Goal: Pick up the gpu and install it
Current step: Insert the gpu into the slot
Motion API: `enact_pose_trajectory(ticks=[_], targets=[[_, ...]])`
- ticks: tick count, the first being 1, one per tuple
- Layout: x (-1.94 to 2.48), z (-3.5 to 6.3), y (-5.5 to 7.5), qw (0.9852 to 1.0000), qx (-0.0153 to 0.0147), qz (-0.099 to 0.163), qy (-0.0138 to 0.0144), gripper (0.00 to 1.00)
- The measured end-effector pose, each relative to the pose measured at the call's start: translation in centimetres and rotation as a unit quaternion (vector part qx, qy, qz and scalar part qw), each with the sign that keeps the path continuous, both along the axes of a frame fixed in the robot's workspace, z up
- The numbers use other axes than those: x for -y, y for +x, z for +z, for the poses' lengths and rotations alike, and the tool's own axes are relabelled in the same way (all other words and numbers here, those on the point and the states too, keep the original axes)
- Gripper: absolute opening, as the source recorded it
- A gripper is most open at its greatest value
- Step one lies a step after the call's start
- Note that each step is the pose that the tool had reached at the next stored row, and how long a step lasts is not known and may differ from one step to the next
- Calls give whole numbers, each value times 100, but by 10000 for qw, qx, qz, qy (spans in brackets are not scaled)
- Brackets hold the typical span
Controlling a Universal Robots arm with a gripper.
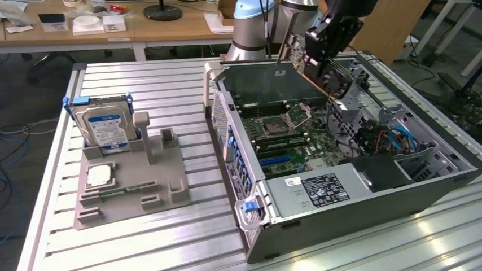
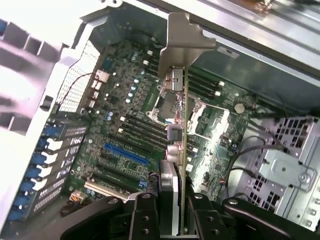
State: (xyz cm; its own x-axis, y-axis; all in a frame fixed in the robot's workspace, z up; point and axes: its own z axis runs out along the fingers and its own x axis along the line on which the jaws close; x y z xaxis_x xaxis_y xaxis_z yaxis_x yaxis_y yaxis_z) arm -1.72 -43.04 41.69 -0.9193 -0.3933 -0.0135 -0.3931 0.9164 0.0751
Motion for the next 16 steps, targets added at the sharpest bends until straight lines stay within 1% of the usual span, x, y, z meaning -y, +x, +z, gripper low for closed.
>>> enact_pose_trajectory(ticks=[2, 4, 6, 8, 11, 13, 16], targets=[[0, 0, 0, 9998, 0, 183, 0, 28], [0, 0, 0, 9994, 0, 358, 0, 28], [0, 0, 0, 9986, 0, 530, 0, 28], [0, 0, 0, 9975, 0, 708, 1, 28], [0, 0, 0, 9953, 0, 971, 0, 28], [0, 0, 0, 9935, 0, 1142, 1, 28], [0, 0, 0, 9901, 0, 1405, 1, 28]])
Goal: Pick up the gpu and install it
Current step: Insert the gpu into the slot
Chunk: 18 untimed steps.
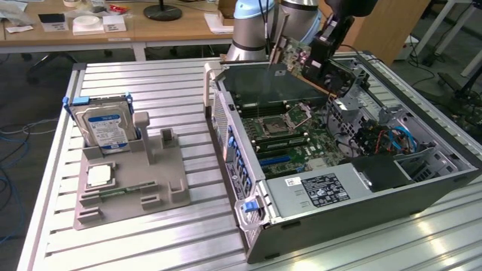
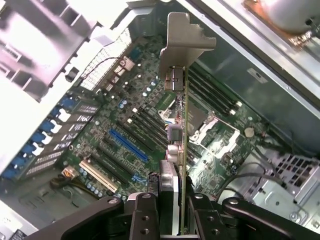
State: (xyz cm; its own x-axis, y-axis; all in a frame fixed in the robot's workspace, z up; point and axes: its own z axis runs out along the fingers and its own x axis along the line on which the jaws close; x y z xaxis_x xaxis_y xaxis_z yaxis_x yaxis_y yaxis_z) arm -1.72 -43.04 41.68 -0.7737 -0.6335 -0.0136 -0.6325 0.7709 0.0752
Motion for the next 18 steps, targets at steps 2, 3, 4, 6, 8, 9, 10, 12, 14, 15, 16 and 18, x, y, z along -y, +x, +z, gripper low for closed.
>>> enact_pose_trajectory(ticks=[2, 3, 4, 6, 8, 9, 10, 12, 14, 15, 16, 18], targets=[[0, 0, 0, 9998, 0, 178, 0, 28], [0, 0, 0, 9996, 0, 268, 0, 28], [0, 0, 0, 9994, 0, 355, 0, 28], [0, 0, 0, 9986, 0, 529, 0, 28], [0, 0, 0, 9975, 0, 711, 0, 28], [0, 0, 0, 9968, 0, 797, 0, 28], [0, -1, 0, 9961, 0, 885, 0, 28], [0, -1, 0, 9943, 0, 1063, 0, 28], [0, -1, 0, 9922, 0, 1246, 0, 28], [0, -1, 0, 9910, 0, 1335, 0, 28], [0, -1, 0, 9898, 0, 1424, 0, 28], [0, -2, 0, 9871, 0, 1602, 0, 28]])
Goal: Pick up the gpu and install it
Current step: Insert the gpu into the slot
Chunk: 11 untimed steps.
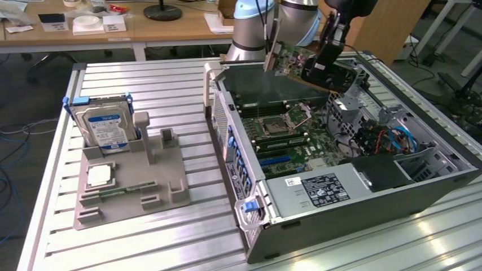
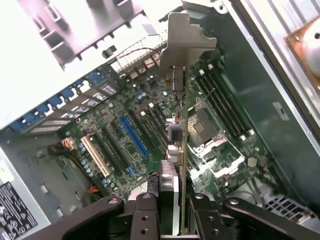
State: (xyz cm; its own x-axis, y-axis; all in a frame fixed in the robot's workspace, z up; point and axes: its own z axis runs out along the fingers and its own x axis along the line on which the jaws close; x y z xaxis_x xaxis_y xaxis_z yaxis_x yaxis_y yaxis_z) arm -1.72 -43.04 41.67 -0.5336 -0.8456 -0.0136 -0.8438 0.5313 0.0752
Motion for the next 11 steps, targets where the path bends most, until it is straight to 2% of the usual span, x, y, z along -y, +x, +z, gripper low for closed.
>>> enact_pose_trajectory(ticks=[3, 6, 7, 10, 11], targets=[[0, -1, 0, 9996, 0, 278, 0, 28], [0, -1, 0, 9986, 0, 524, 5, 28], [0, 0, 3, 9984, 2, 553, 59, 28], [0, -1, 45, 9979, 18, 562, 331, 28], [0, -1, 61, 9976, 23, 565, 391, 28]])
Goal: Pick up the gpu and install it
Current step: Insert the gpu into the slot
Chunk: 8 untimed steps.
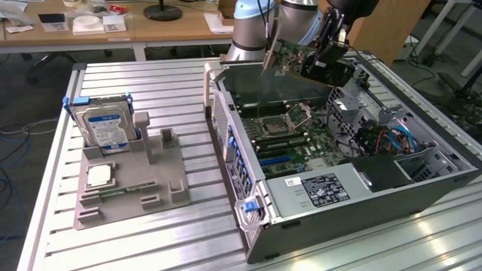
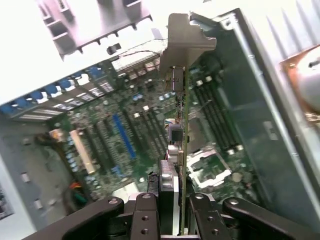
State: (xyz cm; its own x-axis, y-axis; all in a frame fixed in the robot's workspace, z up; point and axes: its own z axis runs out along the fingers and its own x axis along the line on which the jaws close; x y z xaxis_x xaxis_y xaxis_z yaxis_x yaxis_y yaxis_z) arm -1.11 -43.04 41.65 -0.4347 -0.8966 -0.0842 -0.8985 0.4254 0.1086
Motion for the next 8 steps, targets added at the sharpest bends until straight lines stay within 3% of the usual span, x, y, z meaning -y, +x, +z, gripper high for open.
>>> enact_pose_trajectory(ticks=[1, 3, 8], targets=[[0, 0, 16, 10000, 3, 4, 39, 28], [1, -1, 31, 10000, 27, 14, 76, 28], [1, -7, 33, 9997, 202, 35, 94, 28]])
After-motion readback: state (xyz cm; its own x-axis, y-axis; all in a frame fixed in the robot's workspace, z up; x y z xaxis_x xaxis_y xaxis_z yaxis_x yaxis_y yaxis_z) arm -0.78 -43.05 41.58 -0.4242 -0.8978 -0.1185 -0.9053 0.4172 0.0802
